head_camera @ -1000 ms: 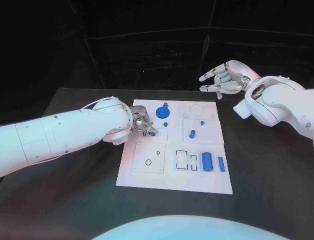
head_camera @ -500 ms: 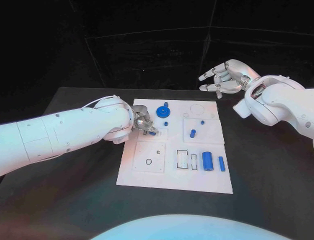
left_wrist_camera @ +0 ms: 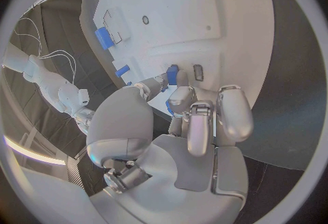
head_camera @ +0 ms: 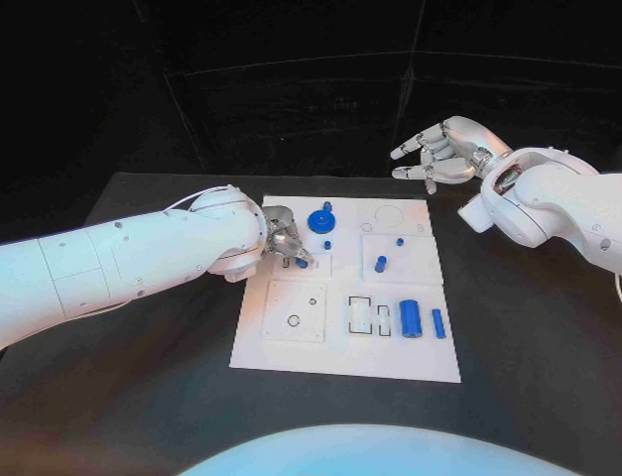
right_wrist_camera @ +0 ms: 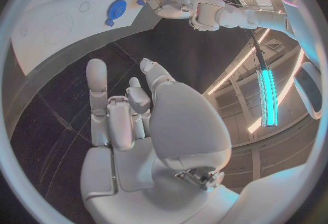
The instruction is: Assemble the parts on the task board
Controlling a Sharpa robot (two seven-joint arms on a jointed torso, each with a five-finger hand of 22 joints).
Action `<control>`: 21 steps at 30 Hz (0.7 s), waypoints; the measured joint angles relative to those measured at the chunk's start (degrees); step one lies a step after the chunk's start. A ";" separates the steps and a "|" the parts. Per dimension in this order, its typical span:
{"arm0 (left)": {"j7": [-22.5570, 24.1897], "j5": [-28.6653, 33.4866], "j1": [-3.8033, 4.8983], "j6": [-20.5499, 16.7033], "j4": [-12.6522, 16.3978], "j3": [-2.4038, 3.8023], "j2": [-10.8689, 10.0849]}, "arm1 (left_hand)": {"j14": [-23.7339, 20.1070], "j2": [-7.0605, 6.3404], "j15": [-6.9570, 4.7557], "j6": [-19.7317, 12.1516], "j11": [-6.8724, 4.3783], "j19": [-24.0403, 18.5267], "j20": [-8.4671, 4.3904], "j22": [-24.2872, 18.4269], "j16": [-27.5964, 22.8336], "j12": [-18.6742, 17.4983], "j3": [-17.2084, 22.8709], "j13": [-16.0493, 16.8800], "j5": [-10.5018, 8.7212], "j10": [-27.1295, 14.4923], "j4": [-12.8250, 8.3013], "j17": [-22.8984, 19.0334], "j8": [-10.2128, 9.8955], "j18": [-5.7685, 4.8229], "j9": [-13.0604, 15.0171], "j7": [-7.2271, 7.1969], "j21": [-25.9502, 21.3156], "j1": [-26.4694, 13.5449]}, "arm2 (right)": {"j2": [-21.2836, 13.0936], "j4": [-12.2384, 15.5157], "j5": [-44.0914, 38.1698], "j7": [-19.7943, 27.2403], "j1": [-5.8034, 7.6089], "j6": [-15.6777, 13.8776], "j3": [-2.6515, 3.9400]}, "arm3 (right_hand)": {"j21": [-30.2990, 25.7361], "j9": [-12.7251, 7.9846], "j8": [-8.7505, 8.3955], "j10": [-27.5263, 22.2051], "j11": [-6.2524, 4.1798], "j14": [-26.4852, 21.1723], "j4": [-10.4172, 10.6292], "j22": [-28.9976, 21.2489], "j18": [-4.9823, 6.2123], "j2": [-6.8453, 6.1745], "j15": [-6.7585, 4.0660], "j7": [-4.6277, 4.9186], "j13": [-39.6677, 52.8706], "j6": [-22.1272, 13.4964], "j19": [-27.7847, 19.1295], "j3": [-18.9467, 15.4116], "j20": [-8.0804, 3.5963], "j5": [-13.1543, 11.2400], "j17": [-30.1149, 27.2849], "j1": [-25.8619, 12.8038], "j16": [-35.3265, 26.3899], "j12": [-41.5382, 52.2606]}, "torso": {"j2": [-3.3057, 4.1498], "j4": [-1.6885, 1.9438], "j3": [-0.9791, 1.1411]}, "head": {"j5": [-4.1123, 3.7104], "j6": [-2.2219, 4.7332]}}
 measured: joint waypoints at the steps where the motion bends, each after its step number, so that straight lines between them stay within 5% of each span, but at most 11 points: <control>1: 0.00 0.02 0.03 0.14 -0.13 0.00 0.08 | 0.00 0.12 0.00 0.18 0.00 0.00 0.00 0.10 0.00 0.11 0.00 0.09 0.00 0.00 0.00 0.00 0.00 0.00 0.00 -0.03 0.15 -0.22 | 0.05 -0.01 0.00 0.00 0.00 0.02 0.00 | 0.00 0.00 0.00 0.00 0.00 0.00 0.00 0.00 0.00 0.00 0.00 0.00 -0.02 0.00 0.00 0.00 0.00 0.00 0.00 0.00 -0.19 0.00 | 0.00 0.00 0.00 | 0.00 -0.01; 6: -0.04 0.08 0.20 0.95 -0.72 0.03 0.51 | 0.00 0.18 0.00 0.69 -0.27 0.20 -0.20 0.61 0.00 0.72 -0.28 0.56 0.00 0.29 -1.17 0.00 0.00 0.00 -0.17 -0.35 0.46 -1.34 | 0.19 -0.05 0.00 0.00 0.00 0.17 0.00 | 0.00 0.00 0.00 0.00 0.00 0.00 0.00 0.00 0.00 0.00 0.00 0.00 -0.05 0.00 0.00 0.00 0.00 0.00 0.00 0.00 -0.35 0.00 | -0.01 0.00 -0.01 | -0.10 -0.15; 21: -0.38 0.15 0.19 2.37 -1.47 -0.05 1.06 | 0.20 1.85 -0.20 1.51 -0.46 0.60 -0.20 1.61 0.00 1.77 -6.97 1.61 0.04 0.74 2.18 0.00 -0.06 -0.56 -0.45 -0.77 0.80 -3.02 | 0.23 -0.07 0.00 0.00 0.00 0.42 0.00 | 0.00 0.00 0.00 0.00 0.00 0.00 0.00 0.01 0.00 0.00 0.00 0.00 -0.04 0.00 0.00 0.00 0.00 0.00 0.00 0.00 -0.35 0.00 | -0.03 0.10 -0.03 | -0.35 -0.35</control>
